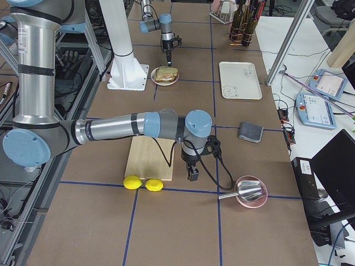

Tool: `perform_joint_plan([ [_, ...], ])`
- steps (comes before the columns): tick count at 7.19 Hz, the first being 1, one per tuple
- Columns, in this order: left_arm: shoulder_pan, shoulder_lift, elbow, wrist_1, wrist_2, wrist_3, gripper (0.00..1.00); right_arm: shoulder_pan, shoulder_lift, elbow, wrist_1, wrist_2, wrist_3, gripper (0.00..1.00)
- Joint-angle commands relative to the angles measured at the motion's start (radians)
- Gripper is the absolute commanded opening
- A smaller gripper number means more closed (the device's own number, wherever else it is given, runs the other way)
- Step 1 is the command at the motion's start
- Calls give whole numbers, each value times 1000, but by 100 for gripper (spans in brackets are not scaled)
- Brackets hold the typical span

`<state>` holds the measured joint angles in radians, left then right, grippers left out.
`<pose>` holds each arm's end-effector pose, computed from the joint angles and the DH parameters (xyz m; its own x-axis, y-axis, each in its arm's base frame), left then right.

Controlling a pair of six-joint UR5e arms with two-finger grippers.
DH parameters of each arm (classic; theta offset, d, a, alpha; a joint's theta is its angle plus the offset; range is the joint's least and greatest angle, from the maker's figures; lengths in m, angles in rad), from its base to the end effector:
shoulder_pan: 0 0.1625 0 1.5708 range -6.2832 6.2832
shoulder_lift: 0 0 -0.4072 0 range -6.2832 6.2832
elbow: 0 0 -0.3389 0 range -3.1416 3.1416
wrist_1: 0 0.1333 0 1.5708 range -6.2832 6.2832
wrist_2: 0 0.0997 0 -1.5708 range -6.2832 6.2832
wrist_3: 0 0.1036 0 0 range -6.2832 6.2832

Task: Make sandwich and place on tray
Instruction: 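Move the left gripper to the plate rim nearest the robot and grip it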

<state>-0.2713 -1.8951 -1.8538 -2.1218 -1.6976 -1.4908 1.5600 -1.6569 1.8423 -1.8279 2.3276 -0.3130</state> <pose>0.4901 -0.2611 0.3049 0.3973 -0.0282 -0.9172 0.1229 0.9922 0.0227 0.0579 -0.3928 0.5880 0.6889 -0.2678 0.6736 0.2343 0.9616 0.1427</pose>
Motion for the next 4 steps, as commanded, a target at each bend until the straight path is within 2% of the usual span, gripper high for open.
perform_joint_plan([
  [1,17,-4,21,-21,0,0,44,0,0,0,1,-1,0,100],
  [4,26,-7,31,-29,0,0,38,0,0,-2,1,-1,0,100],
])
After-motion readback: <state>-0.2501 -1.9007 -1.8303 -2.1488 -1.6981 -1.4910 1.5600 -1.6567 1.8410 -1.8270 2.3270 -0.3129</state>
